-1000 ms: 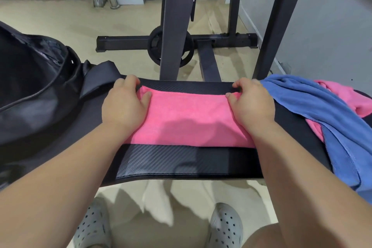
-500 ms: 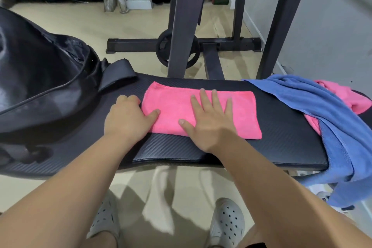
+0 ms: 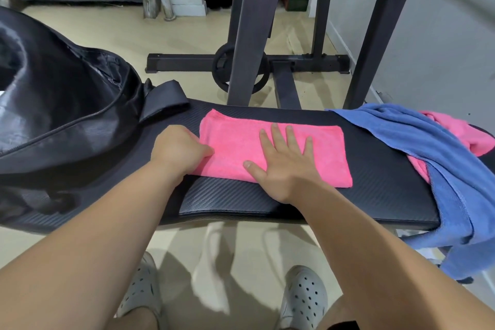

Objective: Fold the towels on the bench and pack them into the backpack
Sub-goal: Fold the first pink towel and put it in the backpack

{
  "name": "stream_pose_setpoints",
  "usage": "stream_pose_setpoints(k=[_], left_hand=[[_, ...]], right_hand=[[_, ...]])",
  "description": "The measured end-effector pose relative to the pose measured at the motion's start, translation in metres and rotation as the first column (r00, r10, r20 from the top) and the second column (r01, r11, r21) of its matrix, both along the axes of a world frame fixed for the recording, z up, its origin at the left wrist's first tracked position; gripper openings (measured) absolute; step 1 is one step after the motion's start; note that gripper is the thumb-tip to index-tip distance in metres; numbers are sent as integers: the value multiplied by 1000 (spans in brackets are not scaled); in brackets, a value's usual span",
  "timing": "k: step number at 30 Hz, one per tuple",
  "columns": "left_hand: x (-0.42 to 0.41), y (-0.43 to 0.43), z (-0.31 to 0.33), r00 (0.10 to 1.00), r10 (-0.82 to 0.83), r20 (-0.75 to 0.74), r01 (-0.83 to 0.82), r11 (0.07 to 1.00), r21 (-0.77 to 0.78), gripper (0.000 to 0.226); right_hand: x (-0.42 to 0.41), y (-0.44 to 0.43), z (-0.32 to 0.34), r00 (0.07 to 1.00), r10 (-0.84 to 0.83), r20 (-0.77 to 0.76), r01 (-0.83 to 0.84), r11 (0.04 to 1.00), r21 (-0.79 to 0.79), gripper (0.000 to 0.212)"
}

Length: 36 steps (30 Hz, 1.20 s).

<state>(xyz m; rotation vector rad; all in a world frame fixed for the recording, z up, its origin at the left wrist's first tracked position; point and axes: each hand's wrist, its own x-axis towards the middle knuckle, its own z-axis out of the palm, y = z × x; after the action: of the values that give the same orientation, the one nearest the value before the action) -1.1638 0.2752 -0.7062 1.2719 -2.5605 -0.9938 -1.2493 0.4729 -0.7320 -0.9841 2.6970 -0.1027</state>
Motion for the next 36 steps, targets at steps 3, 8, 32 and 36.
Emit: stream_pose_setpoints(k=[3,8,32,36], left_hand=[[7,-1,-2,986,96,-134,-75,985,155,13],[20,-10,5,940,195,-280,-159,976,147,20],[-25,143,33,731,-563,-386,545,822,-165,26],[-9,122,20,768,-508,-391,388,854,-346,13]], right_hand=[[2,-2,0,1000,13,7,-13,1000,-15,83],[17,-14,2,993,86,78,-72,983,-169,80],[-34,60,40,601,-7,799,733,404,-547,30],[-35,53,38,702,-128,701,669,458,-586,43]])
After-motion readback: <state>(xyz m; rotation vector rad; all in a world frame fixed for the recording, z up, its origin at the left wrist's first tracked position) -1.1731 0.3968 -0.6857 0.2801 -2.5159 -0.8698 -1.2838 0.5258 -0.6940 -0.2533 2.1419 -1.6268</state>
